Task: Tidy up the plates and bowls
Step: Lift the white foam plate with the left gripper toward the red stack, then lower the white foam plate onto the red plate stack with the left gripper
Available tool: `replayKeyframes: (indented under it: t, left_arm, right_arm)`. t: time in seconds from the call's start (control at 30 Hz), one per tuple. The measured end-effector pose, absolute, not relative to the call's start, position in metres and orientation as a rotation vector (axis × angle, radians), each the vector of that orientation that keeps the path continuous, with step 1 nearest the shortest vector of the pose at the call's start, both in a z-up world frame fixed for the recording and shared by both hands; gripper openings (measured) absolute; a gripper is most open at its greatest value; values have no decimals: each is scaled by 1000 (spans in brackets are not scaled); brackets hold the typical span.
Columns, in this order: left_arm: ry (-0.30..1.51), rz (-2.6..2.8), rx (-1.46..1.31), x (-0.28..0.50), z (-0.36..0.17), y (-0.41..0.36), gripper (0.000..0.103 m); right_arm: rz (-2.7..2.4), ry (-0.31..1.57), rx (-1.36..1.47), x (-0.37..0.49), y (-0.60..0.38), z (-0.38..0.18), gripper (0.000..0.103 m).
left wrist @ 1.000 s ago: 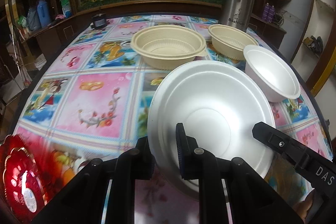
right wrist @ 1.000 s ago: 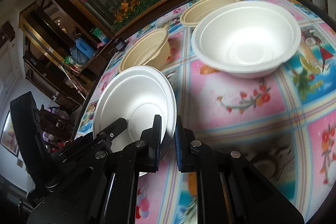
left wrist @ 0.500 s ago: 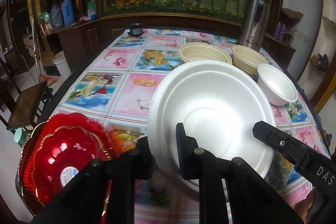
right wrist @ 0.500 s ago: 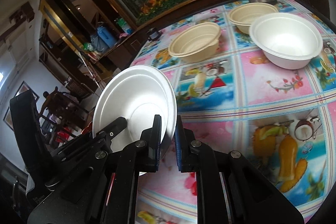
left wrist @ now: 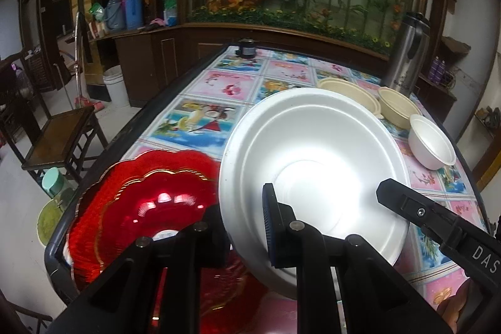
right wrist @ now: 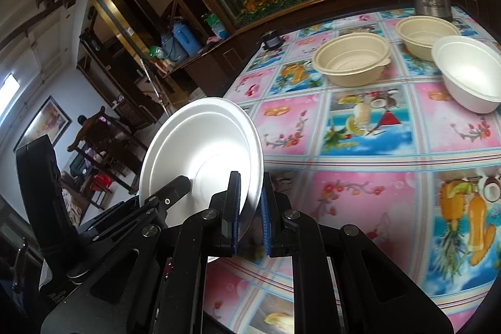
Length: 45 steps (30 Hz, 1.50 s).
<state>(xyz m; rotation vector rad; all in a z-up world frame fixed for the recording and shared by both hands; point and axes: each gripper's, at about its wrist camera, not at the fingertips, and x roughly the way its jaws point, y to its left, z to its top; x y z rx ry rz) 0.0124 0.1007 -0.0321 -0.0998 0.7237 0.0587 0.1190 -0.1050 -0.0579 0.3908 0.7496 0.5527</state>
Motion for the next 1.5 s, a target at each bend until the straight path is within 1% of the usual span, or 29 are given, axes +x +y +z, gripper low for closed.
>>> replayKeyframes:
  t: [0.6, 1.5]
  left_arm:
    - [761, 184, -159, -3, -47, 166, 17]
    - [892, 208, -182, -2, -76, 191, 17]
  right_arm:
    - [691, 830, 339, 127, -24, -71, 11]
    - [722, 929, 300, 134, 0, -108, 12]
